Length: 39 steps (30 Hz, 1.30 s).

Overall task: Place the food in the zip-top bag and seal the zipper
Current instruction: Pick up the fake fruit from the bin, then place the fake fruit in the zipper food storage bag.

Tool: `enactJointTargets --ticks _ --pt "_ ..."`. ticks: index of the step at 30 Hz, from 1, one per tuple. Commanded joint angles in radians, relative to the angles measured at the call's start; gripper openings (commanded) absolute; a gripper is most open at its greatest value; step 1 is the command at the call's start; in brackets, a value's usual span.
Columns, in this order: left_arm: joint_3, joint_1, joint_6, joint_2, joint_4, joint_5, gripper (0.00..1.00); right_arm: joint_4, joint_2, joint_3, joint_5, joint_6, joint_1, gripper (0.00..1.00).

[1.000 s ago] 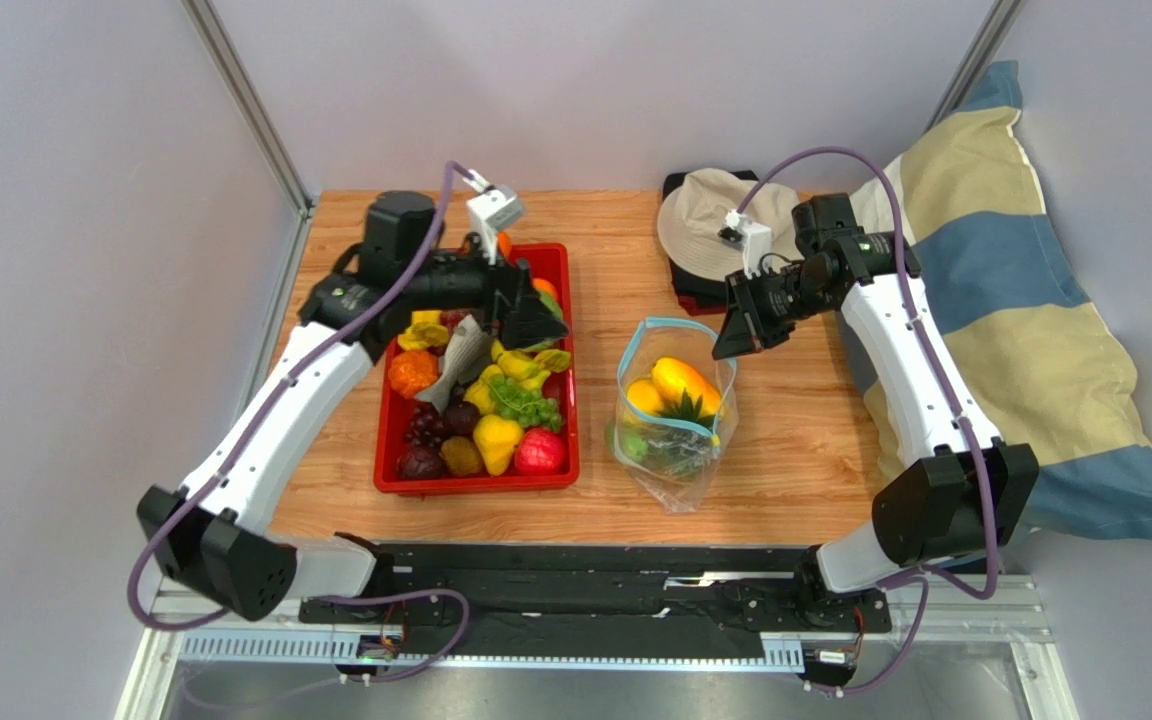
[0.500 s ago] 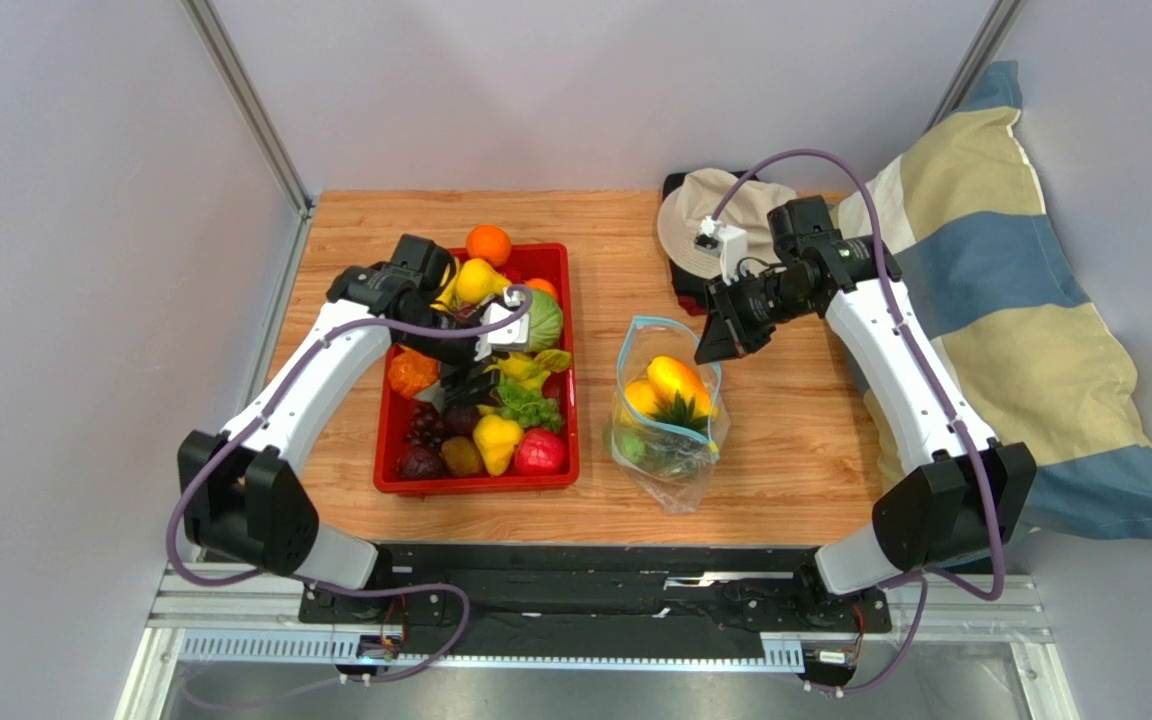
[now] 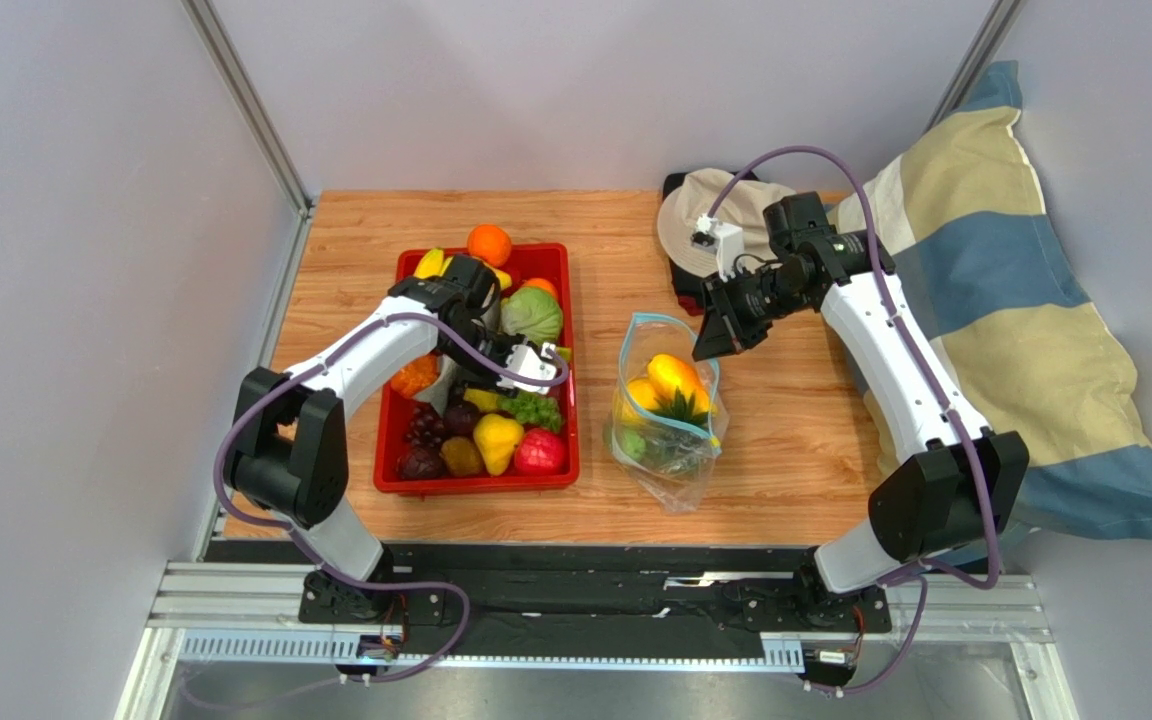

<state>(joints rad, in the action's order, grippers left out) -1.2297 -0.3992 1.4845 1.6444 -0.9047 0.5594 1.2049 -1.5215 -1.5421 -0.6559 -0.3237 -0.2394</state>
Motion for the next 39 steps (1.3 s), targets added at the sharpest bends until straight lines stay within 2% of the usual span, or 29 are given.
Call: enactJointTargets --ticks 1,2,5,6,10,15,19,23,26,33,36,39 --pt "-0.016 -0.006 0.109 0.000 0.015 -0.044 0.37 -0.033 -0.006 -0.055 -0.016 -0.026 -0.008 0.00" --pt "-0.028 -0.006 0.109 -0.006 -0.009 -0.041 0.23 -0.034 -0.008 -0.056 -0.016 -0.026 -0.009 0.00" --pt "-0.071 -0.006 0.106 -0.038 -0.103 -0.012 0.02 -0.034 -0.008 -0.055 -0.013 -0.026 -0.009 0.00" --pt "-0.080 -0.004 0.099 -0.069 -0.126 0.002 0.00 -0.034 -0.006 -0.053 -0.011 -0.026 -0.009 0.00" --pt "-0.119 -0.004 0.057 -0.184 -0.236 0.104 0.00 -0.034 0.001 -0.044 -0.014 -0.028 -0.009 0.00" --pt "-0.273 -0.004 -0.041 -0.299 -0.310 0.226 0.00 -0.033 0.009 -0.033 -0.031 -0.034 -0.009 0.00" --pt "-0.421 -0.026 -0.261 -0.321 -0.211 0.332 0.00 -0.034 0.007 -0.030 -0.050 -0.037 -0.009 0.00" --pt "-0.563 -0.079 -0.444 -0.298 -0.070 0.347 0.00 -0.044 0.001 -0.038 -0.065 -0.025 -0.009 0.00" --pt "-0.591 -0.124 -0.542 -0.276 0.047 0.356 0.00 -0.048 -0.002 -0.049 -0.079 -0.018 -0.011 0.00" --pt "-0.576 -0.245 -0.602 -0.206 0.219 0.281 0.00 -0.048 0.009 -0.069 -0.100 -0.008 -0.020 0.00" --pt "-0.559 -0.282 -0.558 -0.192 0.210 0.275 0.00 -0.048 0.015 -0.072 -0.102 -0.006 -0.024 0.00" --pt "-0.525 -0.311 -0.426 -0.184 0.143 0.267 0.00 -0.051 0.021 -0.072 -0.106 -0.006 -0.029 0.00"
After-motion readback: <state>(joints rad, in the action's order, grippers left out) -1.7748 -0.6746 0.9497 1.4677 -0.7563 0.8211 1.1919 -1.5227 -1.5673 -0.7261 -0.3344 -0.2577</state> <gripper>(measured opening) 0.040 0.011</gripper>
